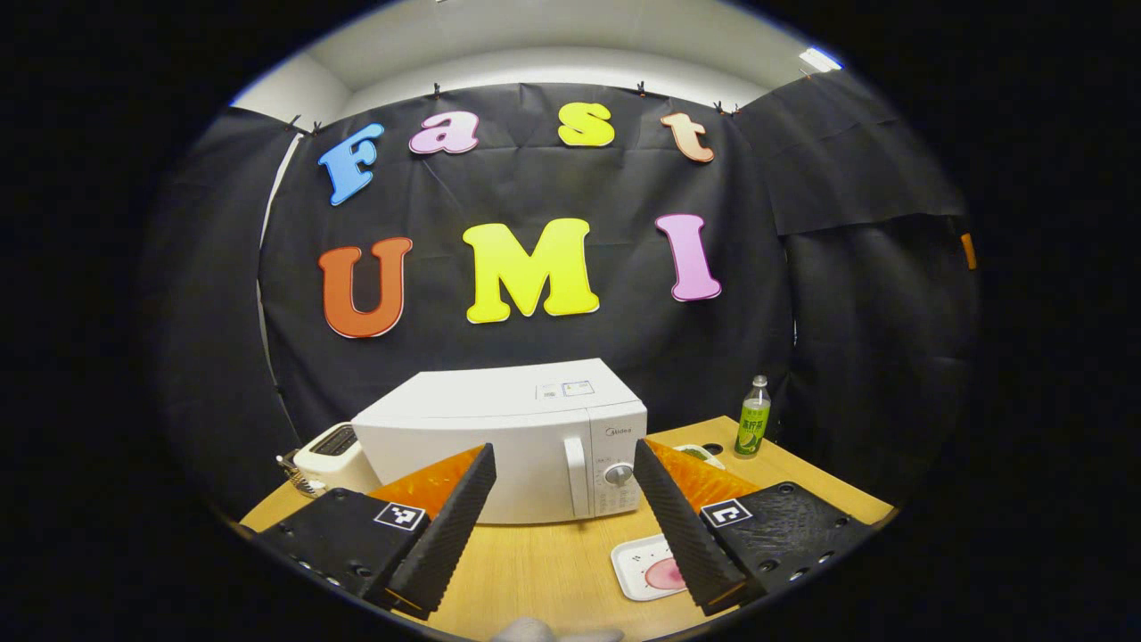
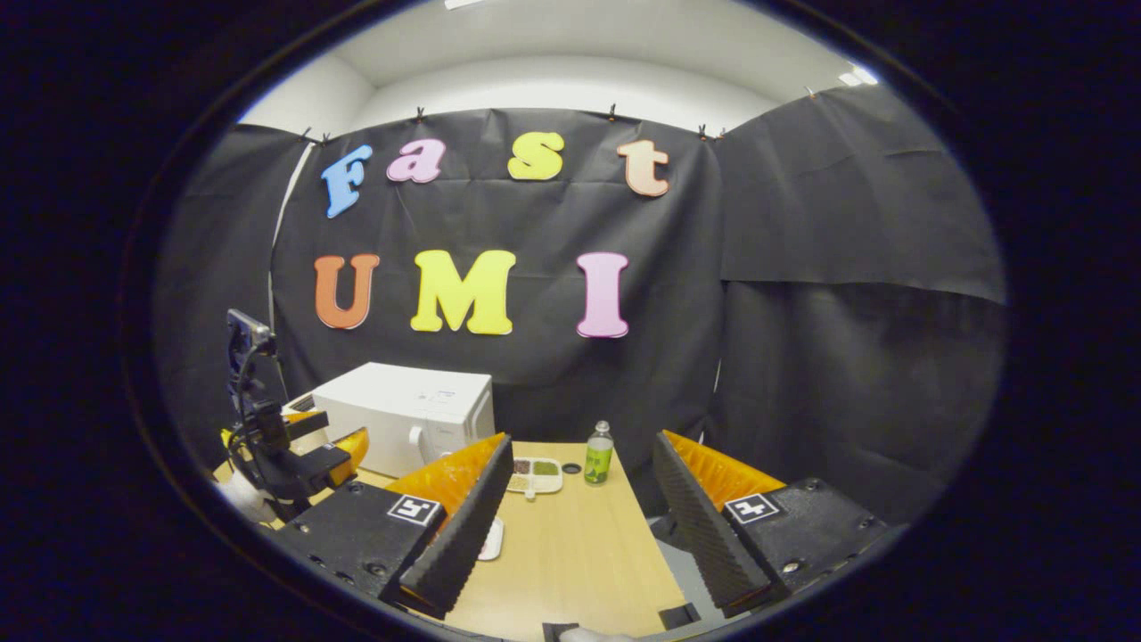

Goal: Open the microwave oven with the left hand, put the food in, and close the microwave oven.

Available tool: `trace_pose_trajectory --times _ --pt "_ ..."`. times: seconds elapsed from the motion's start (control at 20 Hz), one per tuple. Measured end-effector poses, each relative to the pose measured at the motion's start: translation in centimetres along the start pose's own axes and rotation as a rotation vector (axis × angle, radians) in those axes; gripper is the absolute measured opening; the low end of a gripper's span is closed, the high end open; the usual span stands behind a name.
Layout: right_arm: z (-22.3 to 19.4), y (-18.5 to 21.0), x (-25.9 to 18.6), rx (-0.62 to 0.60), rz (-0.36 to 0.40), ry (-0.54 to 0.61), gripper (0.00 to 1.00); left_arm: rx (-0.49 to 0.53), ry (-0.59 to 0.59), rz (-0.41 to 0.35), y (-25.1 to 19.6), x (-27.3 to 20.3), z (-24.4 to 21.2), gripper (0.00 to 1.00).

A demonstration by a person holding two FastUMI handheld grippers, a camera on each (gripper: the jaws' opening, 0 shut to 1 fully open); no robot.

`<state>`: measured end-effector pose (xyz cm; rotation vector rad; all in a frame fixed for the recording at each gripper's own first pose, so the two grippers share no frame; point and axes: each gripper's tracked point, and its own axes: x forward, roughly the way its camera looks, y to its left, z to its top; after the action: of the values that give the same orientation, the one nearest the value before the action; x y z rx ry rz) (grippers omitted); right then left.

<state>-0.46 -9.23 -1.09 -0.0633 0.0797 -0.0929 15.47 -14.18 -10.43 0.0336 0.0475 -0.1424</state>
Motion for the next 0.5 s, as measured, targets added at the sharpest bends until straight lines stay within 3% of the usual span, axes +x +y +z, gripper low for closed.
trace_pose_trajectory --times 0.15,0.2,0.25,0.35,0.4,0.5 --pt "-1.3 -1.4 -0.7 0.004 -0.024 0.037 0.92 -0.022 0.031 0.016 -0.5 4.9 -3.2 0.96" --pt "-1.5 -1.5 -1.0 0.017 -0.018 0.039 1.00 -0.029 0.045 0.027 -0.5 6.5 -4.2 0.96" --pt "-2.1 -1.8 -1.1 0.021 -0.023 0.052 0.92 -0.032 0.062 0.037 -0.5 8.0 -5.3 0.96" --pt "-3.3 -3.2 -1.2 0.015 -0.048 0.086 0.92 -0.027 0.087 0.058 -0.6 10.4 -7.0 0.96" --pt "-3.6 -3.6 -1.3 0.015 -0.061 0.097 1.00 -0.035 0.095 0.060 -0.6 11.6 -7.6 0.95" --pt "-4.2 -4.4 -1.5 0.000 -0.079 0.116 1.00 -0.063 0.113 0.066 -0.9 13.3 -9.0 0.91"
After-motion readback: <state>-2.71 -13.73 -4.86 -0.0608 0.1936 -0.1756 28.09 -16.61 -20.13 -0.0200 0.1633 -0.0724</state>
